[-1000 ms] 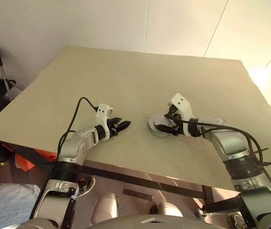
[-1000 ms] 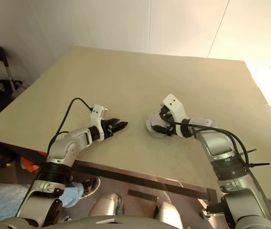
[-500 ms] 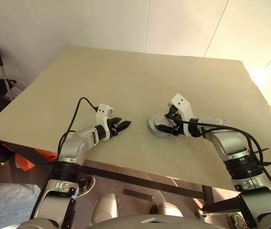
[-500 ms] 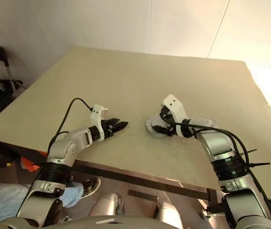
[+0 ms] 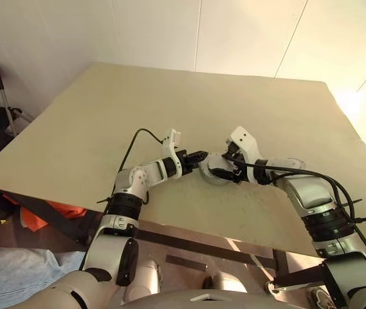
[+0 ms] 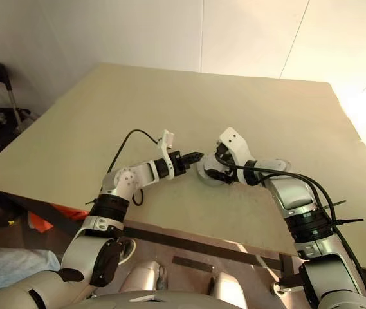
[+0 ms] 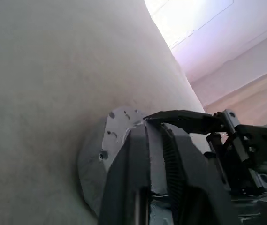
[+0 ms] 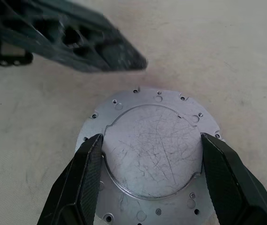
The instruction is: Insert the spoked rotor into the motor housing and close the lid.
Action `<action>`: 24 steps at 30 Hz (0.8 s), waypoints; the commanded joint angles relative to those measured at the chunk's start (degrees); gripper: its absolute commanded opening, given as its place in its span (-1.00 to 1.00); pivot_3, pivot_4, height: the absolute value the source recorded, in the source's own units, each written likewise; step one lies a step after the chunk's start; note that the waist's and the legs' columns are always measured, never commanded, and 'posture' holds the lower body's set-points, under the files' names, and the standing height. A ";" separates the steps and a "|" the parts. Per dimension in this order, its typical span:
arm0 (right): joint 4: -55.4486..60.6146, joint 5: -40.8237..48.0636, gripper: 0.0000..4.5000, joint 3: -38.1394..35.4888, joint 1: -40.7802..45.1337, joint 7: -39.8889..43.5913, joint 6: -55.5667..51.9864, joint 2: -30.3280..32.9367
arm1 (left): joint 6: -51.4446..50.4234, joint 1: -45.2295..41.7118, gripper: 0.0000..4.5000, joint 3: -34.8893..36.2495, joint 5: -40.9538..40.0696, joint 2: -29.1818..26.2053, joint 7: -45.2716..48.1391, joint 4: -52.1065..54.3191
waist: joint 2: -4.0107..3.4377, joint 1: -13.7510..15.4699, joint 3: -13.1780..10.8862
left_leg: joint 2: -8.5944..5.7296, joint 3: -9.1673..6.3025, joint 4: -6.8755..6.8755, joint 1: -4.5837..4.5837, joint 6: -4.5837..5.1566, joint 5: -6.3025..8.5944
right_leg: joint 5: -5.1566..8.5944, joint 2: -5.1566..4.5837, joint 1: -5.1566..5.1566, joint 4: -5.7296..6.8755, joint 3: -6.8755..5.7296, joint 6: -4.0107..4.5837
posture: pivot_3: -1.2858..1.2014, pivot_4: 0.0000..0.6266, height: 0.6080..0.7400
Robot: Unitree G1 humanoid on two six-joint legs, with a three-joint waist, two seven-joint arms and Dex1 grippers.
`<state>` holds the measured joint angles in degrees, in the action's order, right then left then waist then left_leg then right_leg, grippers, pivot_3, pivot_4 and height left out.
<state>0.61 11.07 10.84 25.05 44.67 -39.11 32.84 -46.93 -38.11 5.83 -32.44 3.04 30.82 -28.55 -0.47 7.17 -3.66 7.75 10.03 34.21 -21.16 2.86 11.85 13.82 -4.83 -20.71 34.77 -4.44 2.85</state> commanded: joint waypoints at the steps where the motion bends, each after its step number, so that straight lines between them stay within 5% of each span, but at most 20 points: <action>1: -0.33 -1.22 0.41 -0.94 -0.31 -1.58 -0.63 0.62 | 1.97 -4.18 -0.99 0.31 1.75 0.21 -0.04 -6.65 | 0.00 0.02 0.00 | 0.00 0.00 0.00 0.00 0.01 0.00 | 0.00 0.00 0.01 0.00 0.00 0.00 | 0.03 -1.00 1.00; 7: 0.42 -1.00 0.41 -1.20 -0.77 -2.44 -1.14 0.42 | 3.16 -5.72 -0.99 -0.30 4.80 0.62 1.39 -18.03 | 0.00 0.31 0.01 | -0.01 -0.01 0.00 0.29 0.09 0.06 | 0.00 -0.02 0.31 -0.08 -0.01 -0.02 | 0.03 -1.00 1.00; 24: -0.13 -1.05 0.41 -0.96 0.17 -2.89 -0.76 0.03 | -2.08 -5.87 -0.99 1.16 3.61 0.44 4.91 -15.19 | 0.03 0.20 -0.01 | -0.02 -0.01 -0.11 0.55 0.19 0.14 | 0.03 -0.04 0.55 -0.22 -0.01 -0.07 | 0.03 -1.00 1.00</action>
<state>0.93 11.30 10.72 24.43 43.37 -39.73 32.78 -47.79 -44.01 8.56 -30.09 2.94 36.03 -42.62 -0.45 7.37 -3.67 7.73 10.02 34.10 -20.61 3.05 11.99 13.86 -4.87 -20.16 34.54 -4.45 2.78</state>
